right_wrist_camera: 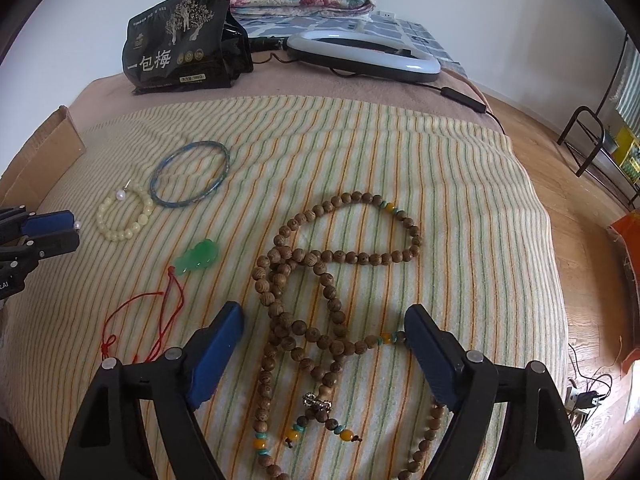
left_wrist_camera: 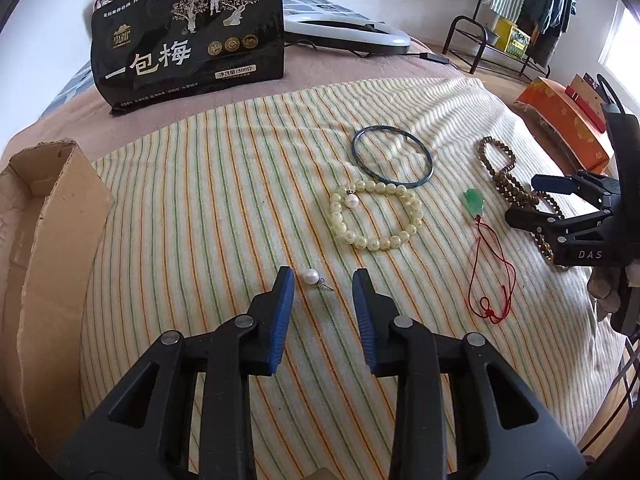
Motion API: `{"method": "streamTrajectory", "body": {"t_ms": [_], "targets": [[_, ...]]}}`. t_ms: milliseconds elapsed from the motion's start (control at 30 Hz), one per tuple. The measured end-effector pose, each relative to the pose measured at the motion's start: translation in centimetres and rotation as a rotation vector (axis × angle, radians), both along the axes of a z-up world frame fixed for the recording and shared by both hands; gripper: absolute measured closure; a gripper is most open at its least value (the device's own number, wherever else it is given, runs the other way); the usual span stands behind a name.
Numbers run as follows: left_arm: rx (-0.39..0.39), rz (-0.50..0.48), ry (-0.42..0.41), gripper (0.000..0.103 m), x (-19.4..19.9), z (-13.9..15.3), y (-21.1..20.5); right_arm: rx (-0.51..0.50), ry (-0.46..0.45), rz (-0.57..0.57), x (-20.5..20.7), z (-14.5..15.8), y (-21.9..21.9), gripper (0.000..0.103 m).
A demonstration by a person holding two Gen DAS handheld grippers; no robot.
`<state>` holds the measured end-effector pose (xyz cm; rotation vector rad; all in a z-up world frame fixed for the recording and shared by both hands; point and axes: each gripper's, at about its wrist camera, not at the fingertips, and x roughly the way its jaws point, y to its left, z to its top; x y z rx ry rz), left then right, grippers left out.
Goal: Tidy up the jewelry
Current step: 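Move both grippers back over the remaining jewelry, then grasp the pearl earring with the left gripper while the right gripper grasps the brown bead necklace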
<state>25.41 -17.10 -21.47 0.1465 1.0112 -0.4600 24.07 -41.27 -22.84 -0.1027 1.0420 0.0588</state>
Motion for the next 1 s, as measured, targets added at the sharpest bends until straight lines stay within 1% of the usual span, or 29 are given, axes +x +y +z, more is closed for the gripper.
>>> {"method": "streamTrajectory", "body": {"t_ms": [67, 167, 233, 267, 300, 333, 367, 433, 500, 533, 700, 867, 1000], "targets": [[0.012, 0.003, 0.004, 0.079, 0.1, -0.3, 0.0, -0.003, -0.001, 0.000, 0.0, -0.1, -0.1, 0.022], [0.017, 0.001, -0.002, 0.081, 0.1, -0.5, 0.0, 0.006, 0.001, 0.005, 0.0, -0.1, -0.1, 0.033], [0.023, -0.003, -0.007, 0.083, 0.1, -0.5, -0.1, 0.007, 0.002, 0.011, -0.1, 0.0, 0.0, 0.041], [0.026, -0.005, -0.011, 0.085, 0.1, -0.6, -0.2, 0.005, 0.003, 0.016, -0.1, 0.0, 0.1, 0.044], [0.030, -0.006, -0.013, 0.088, 0.1, -0.6, -0.3, 0.006, 0.005, 0.021, -0.1, 0.0, 0.2, 0.051], [0.030, -0.004, -0.013, 0.088, 0.1, -0.7, -0.3, 0.010, 0.007, 0.027, -0.1, 0.1, 0.3, 0.059], [0.028, -0.002, -0.011, 0.089, 0.2, -0.7, -0.2, 0.012, 0.009, 0.033, -0.1, 0.1, 0.4, 0.063], [0.021, 0.006, -0.007, 0.090, 0.2, -0.7, -0.1, 0.014, 0.012, 0.042, -0.2, 0.2, 0.6, 0.078], [0.019, 0.009, -0.004, 0.096, 0.2, -0.6, -0.1, 0.019, 0.014, 0.050, -0.3, 0.2, 0.9, 0.089], [0.020, 0.010, -0.005, 0.096, 0.2, -0.5, -0.1, 0.016, 0.013, 0.051, -0.3, 0.3, 0.9, 0.092], [0.020, 0.009, -0.016, 0.098, -0.3, 0.1, 0.1, 0.029, -0.001, 0.039, -0.6, 0.8, 0.8, 0.092], [0.005, 0.006, -0.031, 0.098, -0.7, 0.8, 0.3, 0.049, -0.045, 0.025, -1.4, 2.7, 0.7, 0.092], [0.002, 0.000, -0.051, 0.098, -1.0, 1.0, 0.4, 0.033, -0.072, 0.032, -1.8, 4.0, 0.9, 0.092]]}}
